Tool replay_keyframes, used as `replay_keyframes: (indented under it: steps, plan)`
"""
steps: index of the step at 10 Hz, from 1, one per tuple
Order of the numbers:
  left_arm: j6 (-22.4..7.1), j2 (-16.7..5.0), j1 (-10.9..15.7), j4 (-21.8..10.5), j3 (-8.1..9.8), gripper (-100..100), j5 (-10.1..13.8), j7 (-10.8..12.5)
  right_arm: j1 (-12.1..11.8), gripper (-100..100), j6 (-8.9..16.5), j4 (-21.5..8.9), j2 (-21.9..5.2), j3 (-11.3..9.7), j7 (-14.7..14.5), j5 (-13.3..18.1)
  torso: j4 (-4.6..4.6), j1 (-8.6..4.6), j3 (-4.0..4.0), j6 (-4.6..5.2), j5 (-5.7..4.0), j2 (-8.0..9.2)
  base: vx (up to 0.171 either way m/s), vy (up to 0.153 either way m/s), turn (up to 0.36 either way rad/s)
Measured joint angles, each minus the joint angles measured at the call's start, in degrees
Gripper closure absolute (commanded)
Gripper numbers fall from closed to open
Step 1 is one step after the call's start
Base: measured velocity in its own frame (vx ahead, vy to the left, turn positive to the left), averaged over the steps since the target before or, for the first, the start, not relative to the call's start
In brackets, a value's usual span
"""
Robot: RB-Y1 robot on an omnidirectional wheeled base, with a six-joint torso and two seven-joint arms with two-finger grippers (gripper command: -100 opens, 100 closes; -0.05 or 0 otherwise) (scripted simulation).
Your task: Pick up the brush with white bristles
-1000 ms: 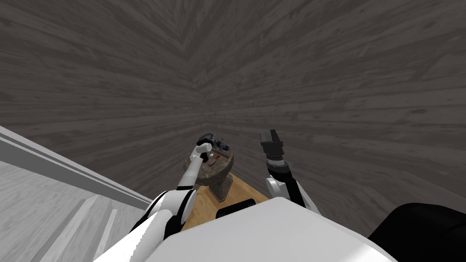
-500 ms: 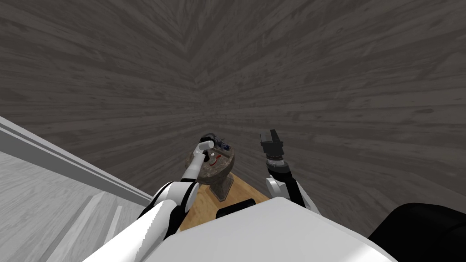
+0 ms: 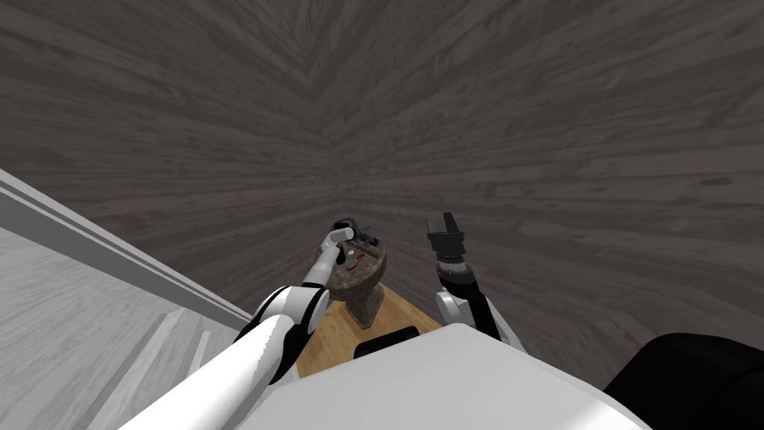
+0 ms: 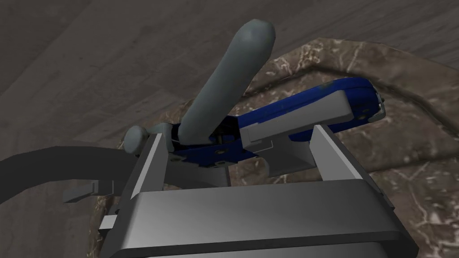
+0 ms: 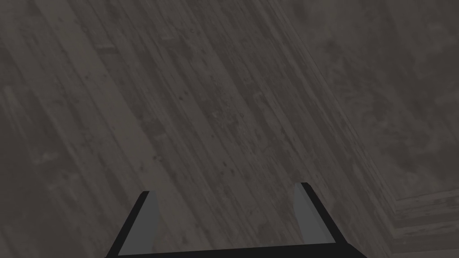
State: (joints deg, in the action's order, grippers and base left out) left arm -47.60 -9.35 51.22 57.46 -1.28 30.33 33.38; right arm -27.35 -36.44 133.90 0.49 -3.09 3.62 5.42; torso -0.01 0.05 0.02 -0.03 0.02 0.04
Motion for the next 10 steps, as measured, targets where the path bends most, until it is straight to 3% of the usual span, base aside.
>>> replay_keyframes:
  steps: [4, 6, 8, 10]
  plan:
    - [-4.07, 0.42, 2.20, -4.31, -0.61, -100, 0.43, 1.74, 0.00, 0, 0.00, 0.00, 0.00, 0.00, 0.00, 0.00, 0.00, -0.04, 0.00, 0.01, -0.01, 0.00, -0.002, 0.014, 0.029]
    - [-5.62, 0.67, 4.63, -8.60, -0.93, -100, 1.37, 2.03, 0.00, 0, 0.00, 0.00, 0.00, 0.00, 0.00, 0.00, -0.01, 0.00, -0.01, 0.00, 0.00, -0.01, -0.006, 0.020, 0.033]
    - [-8.50, 1.01, 5.28, -10.54, -1.64, -100, 1.48, 3.62, 0.00, 0, 0.00, 0.00, 0.00, 0.00, 0.00, 0.00, 0.00, 0.01, 0.00, -0.01, 0.01, 0.00, 0.002, 0.009, 0.023]
    - [-9.86, 1.02, 6.86, -13.32, -1.83, -100, 2.11, 3.79, 0.00, 0, 0.00, 0.00, 0.00, 0.00, 0.00, 0.00, -0.01, -0.04, -0.03, 0.00, -0.01, -0.05, 0.008, 0.009, 0.038]
